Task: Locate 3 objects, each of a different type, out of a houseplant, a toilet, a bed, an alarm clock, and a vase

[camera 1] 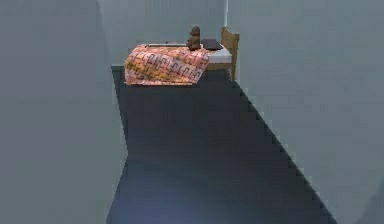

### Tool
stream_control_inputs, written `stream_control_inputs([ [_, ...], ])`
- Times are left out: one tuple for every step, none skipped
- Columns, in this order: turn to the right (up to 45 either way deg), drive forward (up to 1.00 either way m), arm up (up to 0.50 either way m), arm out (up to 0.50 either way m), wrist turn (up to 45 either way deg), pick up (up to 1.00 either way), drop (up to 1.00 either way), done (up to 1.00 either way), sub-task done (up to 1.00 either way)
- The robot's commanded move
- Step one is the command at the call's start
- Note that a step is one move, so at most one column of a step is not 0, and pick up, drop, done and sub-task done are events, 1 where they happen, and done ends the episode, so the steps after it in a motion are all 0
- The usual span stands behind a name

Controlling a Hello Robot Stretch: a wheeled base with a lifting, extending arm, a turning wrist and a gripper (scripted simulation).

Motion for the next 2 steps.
stream_control_inputs([
  [0.0, 1.0, 0.0, 0.0, 0.0, 0.0, 0.0, 0.0, 0.0],
  [-3.0, 0.0, 0.0, 0.0, 0.0, 0.0, 0.0, 0.0, 0.0],
])
